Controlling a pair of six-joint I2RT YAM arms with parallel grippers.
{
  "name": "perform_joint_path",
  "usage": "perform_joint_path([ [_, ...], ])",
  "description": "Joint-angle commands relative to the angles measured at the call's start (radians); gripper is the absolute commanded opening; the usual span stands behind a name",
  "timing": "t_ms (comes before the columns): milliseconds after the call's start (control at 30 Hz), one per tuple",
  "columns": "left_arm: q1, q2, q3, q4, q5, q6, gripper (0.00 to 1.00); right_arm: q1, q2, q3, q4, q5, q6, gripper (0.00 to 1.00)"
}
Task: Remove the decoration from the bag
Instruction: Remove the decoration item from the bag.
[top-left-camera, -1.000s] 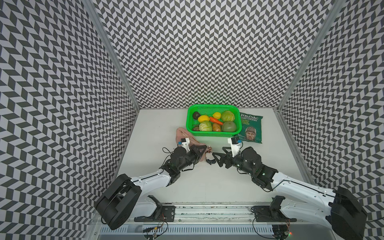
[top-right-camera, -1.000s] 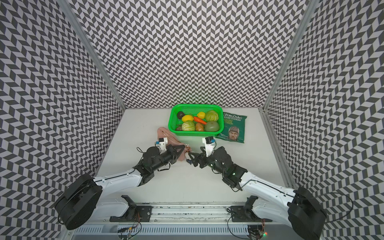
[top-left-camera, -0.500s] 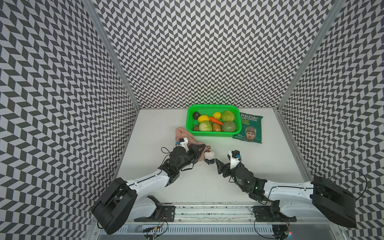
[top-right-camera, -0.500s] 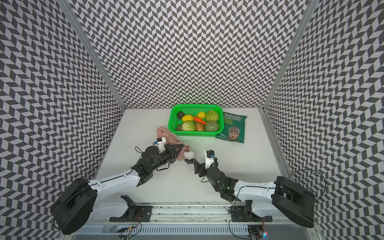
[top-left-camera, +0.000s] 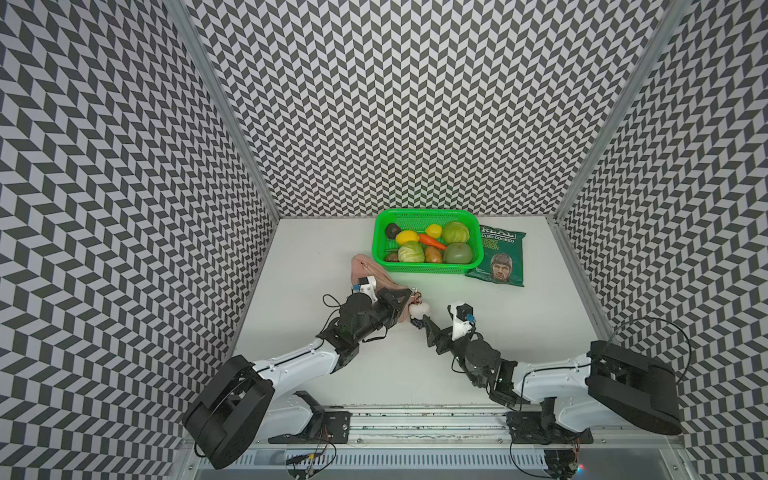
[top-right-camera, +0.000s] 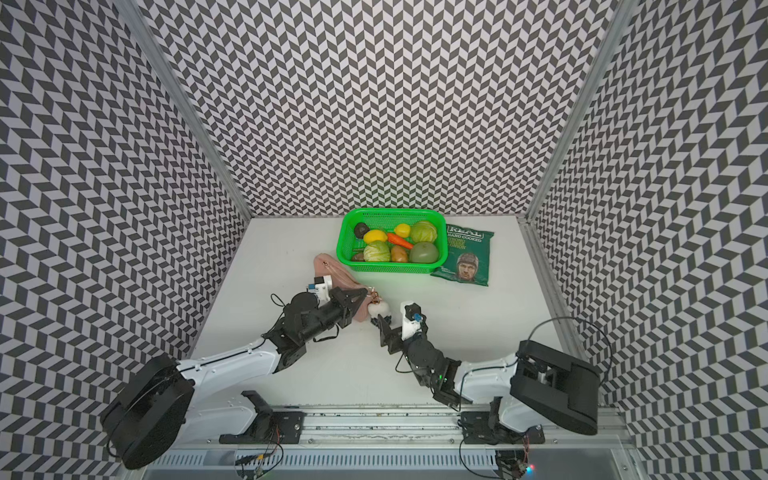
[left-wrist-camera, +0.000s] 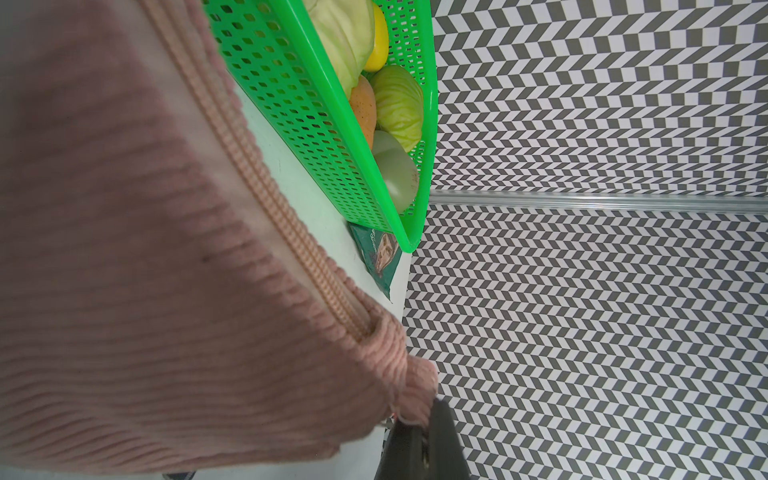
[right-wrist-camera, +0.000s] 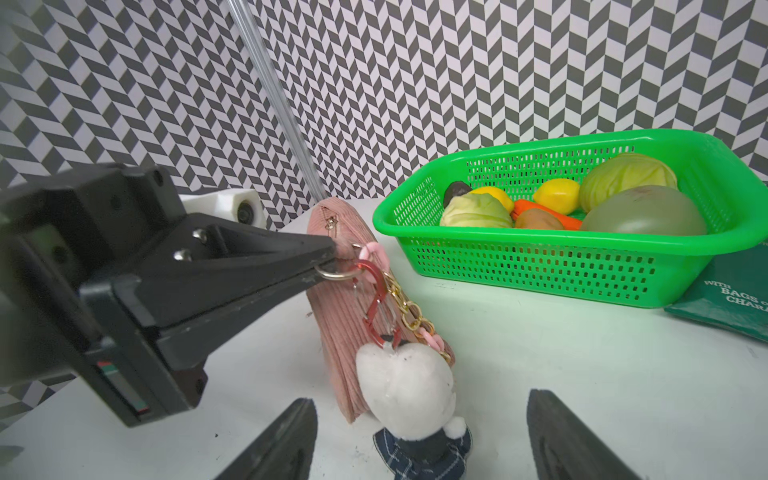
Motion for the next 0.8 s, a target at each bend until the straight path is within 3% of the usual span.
perform_joint_path([
  [0,0.005,-0.019,0.036,0.016,-0.008,-0.002,0.00,0.009,0.046,0.045,0.097,0.033,-0.044,0.82],
  [767,0.007,-0.064,0.028,-0.016,-0.027,-0.011,0.00,-0.027,0.349,0.217,0.220,0.073,-0.122,0.70],
])
